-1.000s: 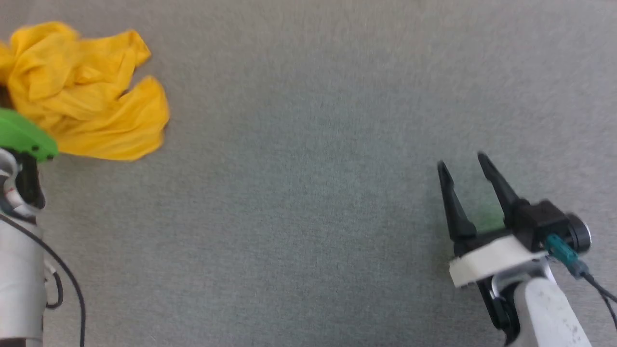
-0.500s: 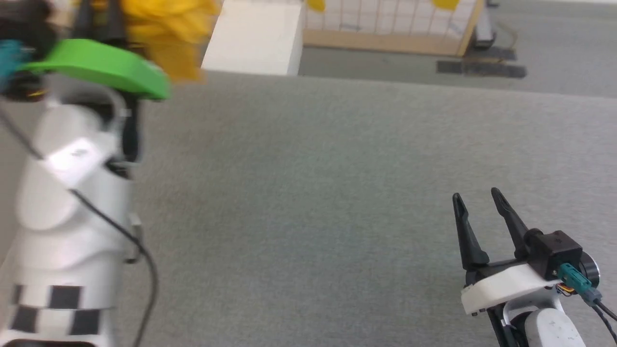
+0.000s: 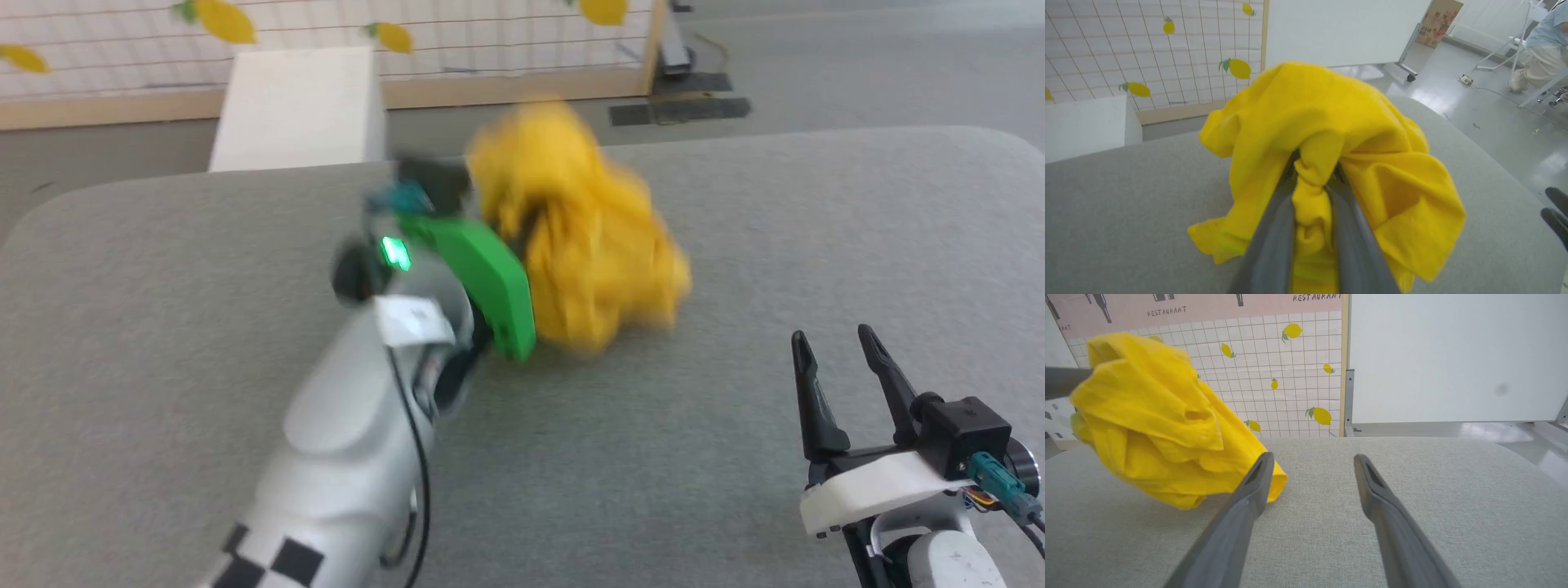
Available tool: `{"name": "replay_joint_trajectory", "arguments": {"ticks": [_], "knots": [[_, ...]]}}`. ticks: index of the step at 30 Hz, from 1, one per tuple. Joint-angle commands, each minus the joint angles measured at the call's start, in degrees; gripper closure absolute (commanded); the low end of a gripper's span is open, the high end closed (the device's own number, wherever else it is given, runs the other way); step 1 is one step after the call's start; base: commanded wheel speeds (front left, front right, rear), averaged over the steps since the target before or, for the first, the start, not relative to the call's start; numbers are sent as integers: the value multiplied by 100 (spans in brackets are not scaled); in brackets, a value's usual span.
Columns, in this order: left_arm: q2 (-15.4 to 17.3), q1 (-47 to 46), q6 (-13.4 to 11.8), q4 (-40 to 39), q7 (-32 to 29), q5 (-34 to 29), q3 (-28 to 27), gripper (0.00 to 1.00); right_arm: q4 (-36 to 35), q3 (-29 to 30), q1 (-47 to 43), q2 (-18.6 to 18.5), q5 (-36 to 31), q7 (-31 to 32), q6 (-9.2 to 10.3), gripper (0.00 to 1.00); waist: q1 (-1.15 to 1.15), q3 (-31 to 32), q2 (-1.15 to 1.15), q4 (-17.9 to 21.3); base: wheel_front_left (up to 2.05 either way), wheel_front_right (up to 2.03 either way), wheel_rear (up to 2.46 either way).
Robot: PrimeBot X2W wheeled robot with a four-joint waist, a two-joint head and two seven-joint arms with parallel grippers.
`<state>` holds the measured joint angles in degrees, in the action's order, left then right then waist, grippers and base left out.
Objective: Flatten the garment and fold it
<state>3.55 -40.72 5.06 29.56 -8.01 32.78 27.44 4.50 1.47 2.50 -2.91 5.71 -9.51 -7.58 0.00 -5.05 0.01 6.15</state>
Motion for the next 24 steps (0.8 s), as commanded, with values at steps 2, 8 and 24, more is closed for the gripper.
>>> {"name": "replay_joint_trajectory", "arguments": {"ticks": [2,8,24], "knots": [[-22,236,46,364,-497,191,257,100,-42,-13,-46,3,36,18,9,0,0,-65,-1,331,0,0,0],[-57,650,13,1122,-1902,605,792,94,-23,-60,-81,3,46,25,9,0,0,-56,-1,415,0,0,0],[366,1467,-621,-377,1672,371,-205,0,-116,-234,-129,3,-93,173,9,0,0,181,-1,-295,0,0,0]]}}
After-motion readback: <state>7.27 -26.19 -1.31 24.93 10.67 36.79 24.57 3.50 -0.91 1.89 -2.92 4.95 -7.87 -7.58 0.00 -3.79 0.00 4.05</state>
